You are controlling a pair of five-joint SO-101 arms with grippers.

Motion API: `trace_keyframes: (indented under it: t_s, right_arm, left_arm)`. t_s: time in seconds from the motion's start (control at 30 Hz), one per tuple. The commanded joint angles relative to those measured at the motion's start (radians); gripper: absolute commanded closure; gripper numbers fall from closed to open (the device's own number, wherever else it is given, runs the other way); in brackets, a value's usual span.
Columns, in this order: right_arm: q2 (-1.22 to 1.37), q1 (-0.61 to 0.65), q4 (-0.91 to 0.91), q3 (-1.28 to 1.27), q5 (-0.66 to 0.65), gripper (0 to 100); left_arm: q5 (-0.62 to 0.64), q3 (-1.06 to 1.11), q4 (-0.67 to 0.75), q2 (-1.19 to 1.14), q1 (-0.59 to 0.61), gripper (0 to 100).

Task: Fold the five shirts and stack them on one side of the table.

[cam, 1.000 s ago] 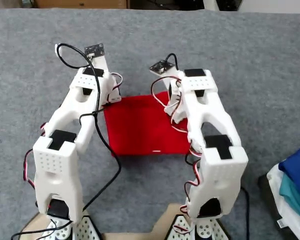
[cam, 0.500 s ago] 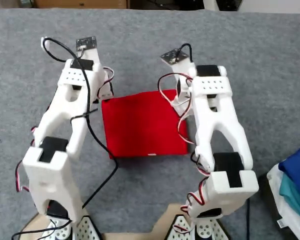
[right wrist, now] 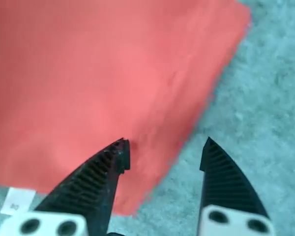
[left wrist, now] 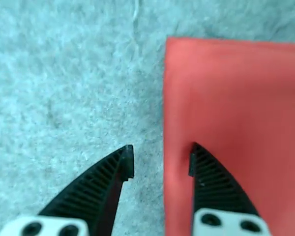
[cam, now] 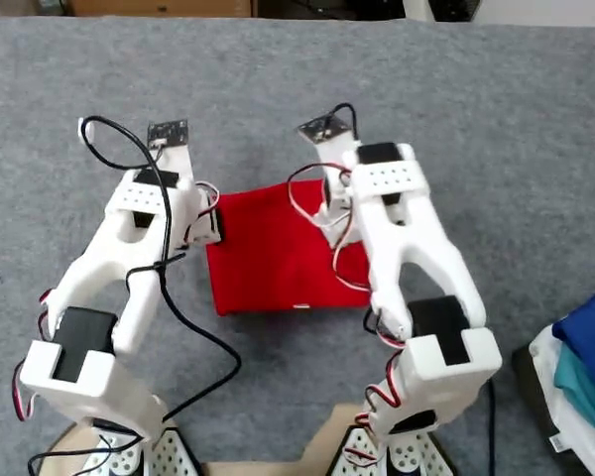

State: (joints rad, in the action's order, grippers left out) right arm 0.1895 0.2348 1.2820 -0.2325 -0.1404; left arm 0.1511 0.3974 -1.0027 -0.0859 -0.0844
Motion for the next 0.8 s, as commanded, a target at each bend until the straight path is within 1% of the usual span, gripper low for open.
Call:
trace_keyframes:
  t_s: [0.0,0.13,0.27,0.33,0.43,0.6,0.7,0.77]
  right_arm:
    - [-0.001,0.012,-0.078,-0.038,0.011,75.2]
    - [0.045,-0.036,-0.152,-0.077,0.011,75.2]
    - [0.134,-0.065,-0.144,-0.054,-0.005,75.2]
    - [0.145,-0.062,-0.126,-0.025,-0.017,75.2]
    - [0.148,-0.056,-0.126,-0.019,-0.02,75.3]
    - [0.148,-0.051,-0.12,-0.022,-0.04,75.4]
    - [0.156,-0.051,-0.118,-0.019,-0.04,75.5]
    - [0.18,-0.051,-0.095,0.01,-0.041,78.5]
  left_arm:
    - [0.034,-0.003,0.054,0.051,0.011,80]
    - [0.072,-0.003,0.084,0.051,0.005,79]
    - [0.17,-0.002,0.089,0.051,0.002,76]
    - [0.215,0.006,0.084,0.05,-0.02,74]
    - [0.253,0.006,0.084,0.05,-0.054,73]
    - [0.302,0.008,0.089,0.039,-0.078,73]
    - [0.302,-0.003,0.091,-0.025,-0.075,74]
    - [0.302,-0.017,0.084,-0.077,-0.064,74]
